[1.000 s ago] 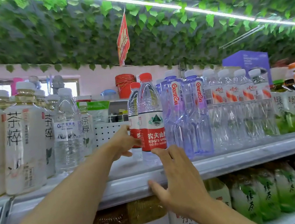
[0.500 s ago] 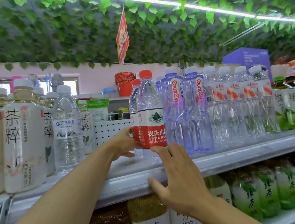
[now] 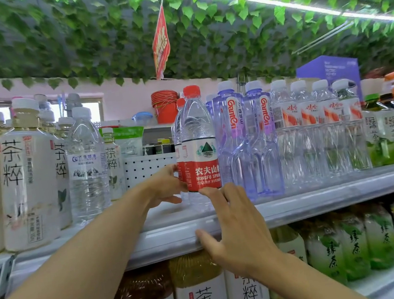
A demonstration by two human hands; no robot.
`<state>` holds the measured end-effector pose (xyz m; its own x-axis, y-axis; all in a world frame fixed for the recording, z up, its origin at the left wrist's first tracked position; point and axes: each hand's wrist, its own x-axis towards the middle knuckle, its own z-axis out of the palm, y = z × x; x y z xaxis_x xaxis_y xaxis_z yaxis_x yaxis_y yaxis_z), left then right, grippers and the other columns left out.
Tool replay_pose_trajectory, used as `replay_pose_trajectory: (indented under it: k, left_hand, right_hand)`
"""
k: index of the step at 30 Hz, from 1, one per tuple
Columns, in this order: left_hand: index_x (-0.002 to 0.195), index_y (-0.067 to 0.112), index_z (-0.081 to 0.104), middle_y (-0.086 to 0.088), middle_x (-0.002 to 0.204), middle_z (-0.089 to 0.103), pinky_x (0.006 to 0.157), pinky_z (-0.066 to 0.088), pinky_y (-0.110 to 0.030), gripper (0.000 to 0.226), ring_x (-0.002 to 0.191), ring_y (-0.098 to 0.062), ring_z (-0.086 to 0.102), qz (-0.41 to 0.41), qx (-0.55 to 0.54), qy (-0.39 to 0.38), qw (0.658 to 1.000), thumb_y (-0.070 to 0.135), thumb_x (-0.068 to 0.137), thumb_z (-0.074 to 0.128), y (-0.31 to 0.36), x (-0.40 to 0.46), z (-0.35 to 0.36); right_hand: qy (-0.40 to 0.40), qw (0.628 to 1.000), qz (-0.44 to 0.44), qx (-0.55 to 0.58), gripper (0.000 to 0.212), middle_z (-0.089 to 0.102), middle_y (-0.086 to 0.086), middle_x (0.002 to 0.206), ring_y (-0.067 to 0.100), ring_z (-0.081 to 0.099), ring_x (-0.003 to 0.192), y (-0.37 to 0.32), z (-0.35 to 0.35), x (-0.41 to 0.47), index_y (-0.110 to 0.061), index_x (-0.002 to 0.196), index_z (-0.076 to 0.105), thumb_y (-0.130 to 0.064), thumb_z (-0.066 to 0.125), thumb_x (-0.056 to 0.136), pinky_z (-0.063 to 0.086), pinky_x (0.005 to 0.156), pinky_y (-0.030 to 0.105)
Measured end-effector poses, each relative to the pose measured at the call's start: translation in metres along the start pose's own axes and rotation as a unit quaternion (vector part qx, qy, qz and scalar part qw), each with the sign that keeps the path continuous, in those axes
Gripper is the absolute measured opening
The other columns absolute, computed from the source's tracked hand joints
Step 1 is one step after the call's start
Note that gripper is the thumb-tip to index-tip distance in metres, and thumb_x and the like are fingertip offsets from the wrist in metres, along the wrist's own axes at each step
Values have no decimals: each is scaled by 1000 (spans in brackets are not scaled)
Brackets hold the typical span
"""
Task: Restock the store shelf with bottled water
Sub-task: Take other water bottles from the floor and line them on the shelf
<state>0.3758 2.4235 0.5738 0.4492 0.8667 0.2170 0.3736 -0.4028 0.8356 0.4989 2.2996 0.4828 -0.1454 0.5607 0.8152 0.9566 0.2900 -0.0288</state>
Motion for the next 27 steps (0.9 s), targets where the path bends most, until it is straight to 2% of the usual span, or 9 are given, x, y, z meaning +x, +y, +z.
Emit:
replay_pose_trajectory:
  k: [10, 14, 17, 19, 22, 25, 27]
  left_hand:
    - [139, 18, 37, -8, 110, 62, 84, 51, -36, 62, 109, -23, 57, -13, -13, -6, 1000, -5, 85, 60, 2, -4, 1]
    - [140, 14, 35, -12, 121, 60, 92, 50, -40, 64, 113, -23, 56, -43, 4, -3, 999, -4, 84, 62, 4, -10, -1]
    - [141, 10, 31, -16, 131, 54, 97, 46, -43, 67, 118, -28, 52, -45, 38, 45, 997, -3, 84, 62, 5, -22, -6]
    - [139, 10, 34, -17, 132, 52, 92, 46, -40, 64, 117, -29, 52, -19, 36, 88, 995, -2, 83, 64, 9, -39, -9]
    - [129, 11, 44, -11, 119, 59, 87, 48, -36, 53, 106, -24, 56, 46, 2, 148, 988, 3, 82, 67, 18, -73, -5]
    - [116, 17, 52, 0, 97, 65, 65, 47, -26, 39, 83, -14, 61, 133, -9, 210, 968, 8, 82, 68, 23, -113, 11]
    - [107, 20, 54, 3, 91, 68, 67, 51, -29, 32, 78, -12, 62, 173, -12, 214, 961, 10, 81, 68, 19, -137, 29]
  right_hand:
    - [-3, 1000, 8, 4, 63, 30, -8, 118, 9, 28, 108, 0, 1, -1, -33, 134, 22, -53, 49, 82, 32, 89, 22]
    - [-7, 1000, 13, 11, 64, 29, -8, 119, 9, 27, 111, -1, -1, -2, -33, 137, 21, -51, 52, 84, 34, 91, 22]
    - [-16, 999, 23, 24, 64, 28, -7, 122, 10, 27, 114, -3, -3, -5, -31, 139, 22, -48, 54, 85, 36, 95, 24]
    - [-18, 998, 38, 40, 66, 27, -7, 124, 10, 28, 117, -6, -6, -8, -31, 139, 23, -47, 57, 85, 35, 96, 24]
    - [-7, 997, 65, 48, 67, 26, -4, 127, 12, 26, 121, -10, -11, -18, -29, 139, 26, -45, 61, 85, 34, 99, 27]
    - [3, 994, 105, 38, 67, 26, 0, 129, 15, 24, 123, -11, -16, -38, -24, 138, 29, -42, 64, 83, 33, 102, 30]
    - [-2, 991, 128, 28, 67, 27, 2, 128, 17, 25, 121, -10, -18, -57, -22, 137, 31, -40, 66, 82, 30, 101, 29]
